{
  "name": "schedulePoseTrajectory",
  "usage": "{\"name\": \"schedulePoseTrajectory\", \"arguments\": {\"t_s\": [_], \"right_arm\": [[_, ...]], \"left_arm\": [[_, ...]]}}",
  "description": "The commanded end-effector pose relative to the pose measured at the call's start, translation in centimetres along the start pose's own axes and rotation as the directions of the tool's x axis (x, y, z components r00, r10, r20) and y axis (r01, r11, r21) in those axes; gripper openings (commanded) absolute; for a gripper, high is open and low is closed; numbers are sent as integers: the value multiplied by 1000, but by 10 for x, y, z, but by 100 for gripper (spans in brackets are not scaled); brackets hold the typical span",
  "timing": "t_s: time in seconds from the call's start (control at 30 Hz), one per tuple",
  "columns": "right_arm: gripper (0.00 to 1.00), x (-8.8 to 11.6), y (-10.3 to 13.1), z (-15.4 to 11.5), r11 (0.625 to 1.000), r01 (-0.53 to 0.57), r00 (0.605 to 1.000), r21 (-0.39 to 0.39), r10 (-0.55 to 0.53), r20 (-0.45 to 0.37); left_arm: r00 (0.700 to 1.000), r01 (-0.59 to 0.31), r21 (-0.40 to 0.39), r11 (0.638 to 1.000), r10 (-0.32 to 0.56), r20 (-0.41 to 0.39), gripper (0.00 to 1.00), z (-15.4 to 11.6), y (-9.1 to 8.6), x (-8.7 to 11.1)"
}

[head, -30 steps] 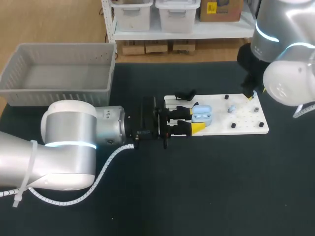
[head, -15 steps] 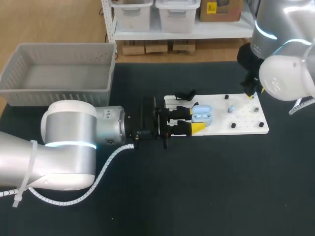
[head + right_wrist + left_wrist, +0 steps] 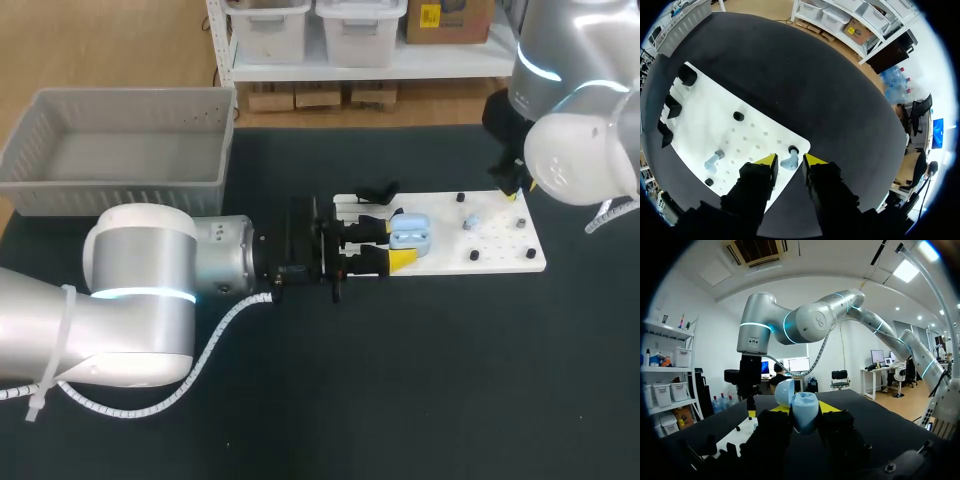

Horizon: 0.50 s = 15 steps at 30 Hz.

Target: Pick up each earbud case from the left stands, insert the matching earbuds, close the lid, and place the case in the box.

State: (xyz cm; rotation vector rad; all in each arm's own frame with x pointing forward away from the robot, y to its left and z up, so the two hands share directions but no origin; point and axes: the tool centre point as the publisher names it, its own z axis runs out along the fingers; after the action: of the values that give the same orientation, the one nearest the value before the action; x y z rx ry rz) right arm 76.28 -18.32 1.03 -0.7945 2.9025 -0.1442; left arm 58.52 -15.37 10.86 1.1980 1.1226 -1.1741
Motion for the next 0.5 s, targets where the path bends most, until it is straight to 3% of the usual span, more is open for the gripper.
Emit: {"name": "schedulePoseTrajectory", "arguments": {"t_s": [0.03,0.1,0.23,0.3,0.5], "right_arm": [[28,1,1,0,1000,-2,1000,8,2,1],[14,2,1,0,1000,-4,1000,9,4,1],[11,2,0,1,1000,-5,1000,12,5,-1],[0,2,0,1,1000,-6,1000,12,6,-1],[0,6,0,-4,1000,-4,1000,12,4,-1]], "left_arm": [[1000,-4,-8,1000,4,2,0,0,-2,1],[1000,-4,-8,1000,4,2,0,0,-2,1],[1000,-4,-8,1000,4,2,0,0,-2,1],[1000,-4,-8,1000,4,2,0,0,-2,1],[1000,-4,-8,1000,4,2,0,0,-2,1]]}}
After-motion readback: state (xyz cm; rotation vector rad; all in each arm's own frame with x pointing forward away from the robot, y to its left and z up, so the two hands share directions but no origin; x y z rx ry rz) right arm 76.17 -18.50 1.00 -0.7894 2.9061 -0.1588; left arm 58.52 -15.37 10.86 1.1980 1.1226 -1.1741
